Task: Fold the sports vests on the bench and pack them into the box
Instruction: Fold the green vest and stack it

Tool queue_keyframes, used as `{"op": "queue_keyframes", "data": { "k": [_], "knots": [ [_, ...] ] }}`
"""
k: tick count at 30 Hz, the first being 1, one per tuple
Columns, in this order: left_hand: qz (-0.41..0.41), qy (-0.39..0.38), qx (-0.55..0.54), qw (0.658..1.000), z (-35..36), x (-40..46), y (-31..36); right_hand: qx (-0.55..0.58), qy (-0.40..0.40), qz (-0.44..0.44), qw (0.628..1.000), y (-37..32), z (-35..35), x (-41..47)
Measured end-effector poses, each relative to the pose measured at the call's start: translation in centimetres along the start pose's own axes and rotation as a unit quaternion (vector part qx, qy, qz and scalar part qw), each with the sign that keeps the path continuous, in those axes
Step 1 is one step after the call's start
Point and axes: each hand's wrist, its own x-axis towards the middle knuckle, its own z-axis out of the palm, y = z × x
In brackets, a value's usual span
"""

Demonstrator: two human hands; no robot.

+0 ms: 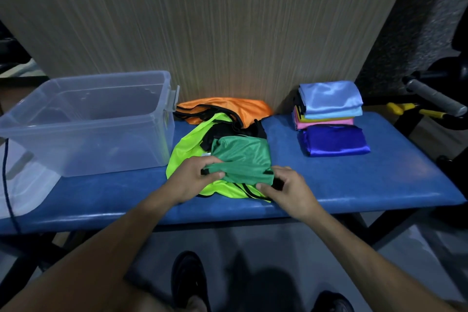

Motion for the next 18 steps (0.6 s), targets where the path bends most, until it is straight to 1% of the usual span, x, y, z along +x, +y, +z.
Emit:
{"op": "queue_keyframes", "data": {
  "k": [1,2,3,5,8,10,12,15,17,18],
  "knots": [
    [0.006,-0.010,-0.005,1.000,0.0,-0.2,-0.2,-0.052,0.020,-0.025,0.998,0.1,0.3,0.0],
    [0.016,-0.014,-0.002,1.000,0.0,-0.4,-0.4,-0.077,0.033,-0.042,0.996,0.2,0.4,0.1],
    [0.026,-0.006,0.009,1.000,0.1,-0.7,-0.6,-0.076,0.042,-0.044,0.995,0.1,0.4,0.2],
    [0.035,0.027,0.010,0.999,0.2,-0.8,-0.6,-0.046,0.048,-0.023,0.998,-0.3,0.0,0.4],
    [0.016,0.077,-0.064,0.995,-0.1,-0.5,1.4,0.047,0.074,-0.008,0.996,-1.8,-0.9,0.7],
    [0.028,0.096,-0.131,0.986,-0.2,0.5,4.1,0.115,0.124,-0.016,0.985,-3.3,-1.9,1.3],
    [0.038,0.120,-0.199,0.972,-0.4,2.0,7.7,0.158,0.183,-0.035,0.970,-5.0,-3.4,2.0],
    [0.073,0.168,-0.214,0.959,-0.4,4.8,11.9,0.187,0.253,-0.050,0.948,-7.2,-6.1,2.8],
    [0.072,0.162,-0.233,0.956,-0.1,6.6,13.5,0.203,0.265,-0.047,0.941,-7.6,-7.9,3.2],
    [0.061,0.144,-0.246,0.956,0.2,7.5,13.7,0.203,0.266,-0.036,0.942,-7.4,-8.7,3.4]
  ]
}}
